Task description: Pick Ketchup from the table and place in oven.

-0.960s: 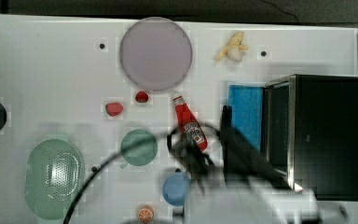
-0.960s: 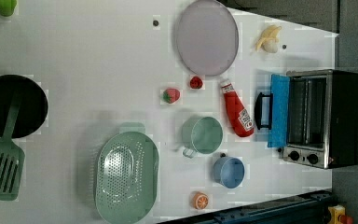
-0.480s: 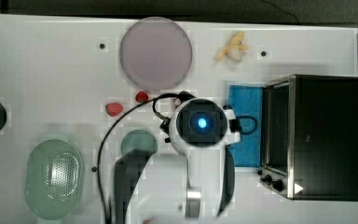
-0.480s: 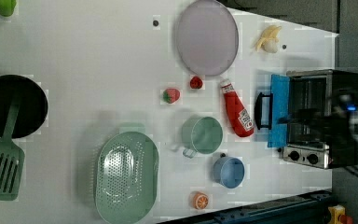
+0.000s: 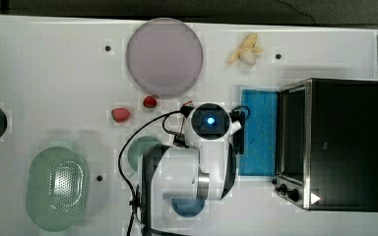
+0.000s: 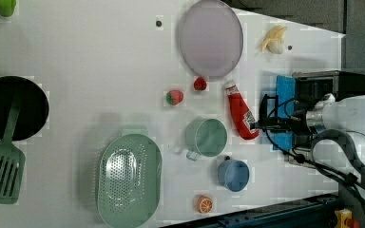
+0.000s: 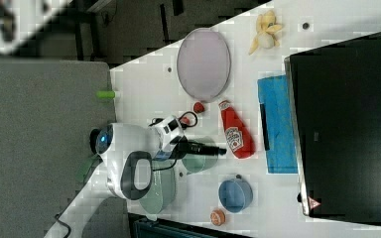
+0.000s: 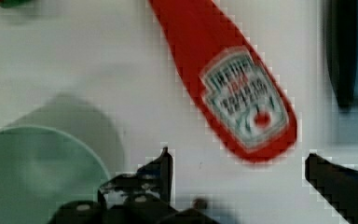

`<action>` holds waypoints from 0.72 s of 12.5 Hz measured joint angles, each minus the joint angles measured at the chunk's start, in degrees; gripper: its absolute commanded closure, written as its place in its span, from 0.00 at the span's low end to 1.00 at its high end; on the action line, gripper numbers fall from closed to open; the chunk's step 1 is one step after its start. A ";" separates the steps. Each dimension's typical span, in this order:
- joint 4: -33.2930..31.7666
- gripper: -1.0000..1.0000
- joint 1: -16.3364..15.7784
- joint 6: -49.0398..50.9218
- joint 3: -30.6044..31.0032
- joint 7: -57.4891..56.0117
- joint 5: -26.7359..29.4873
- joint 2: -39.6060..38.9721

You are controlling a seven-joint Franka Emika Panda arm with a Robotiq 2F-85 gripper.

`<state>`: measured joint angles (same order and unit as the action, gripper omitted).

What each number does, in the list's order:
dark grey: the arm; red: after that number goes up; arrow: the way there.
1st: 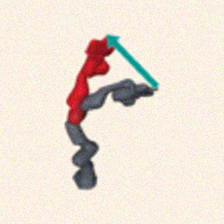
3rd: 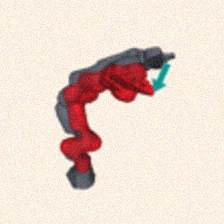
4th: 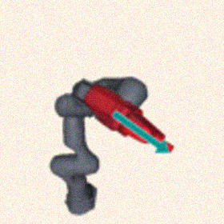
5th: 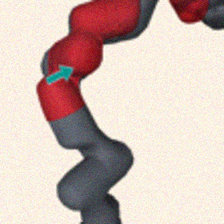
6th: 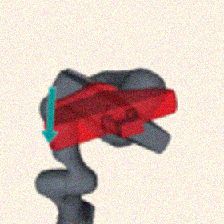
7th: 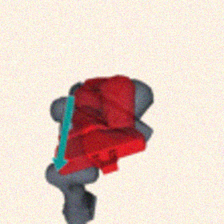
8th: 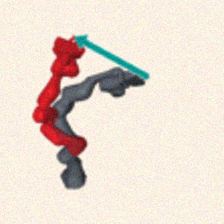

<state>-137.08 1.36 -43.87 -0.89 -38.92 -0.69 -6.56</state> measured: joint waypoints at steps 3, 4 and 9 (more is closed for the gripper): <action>0.78 0.00 -0.69 -7.92 -0.46 -9.54 -0.75 -3.10; 1.34 0.00 -0.67 -10.52 -0.67 -11.75 -0.03 -5.32; 0.45 0.00 0.36 -16.45 -1.61 -13.71 -0.27 -15.47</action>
<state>-136.64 1.72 -60.32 -2.50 -52.62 -0.95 -22.03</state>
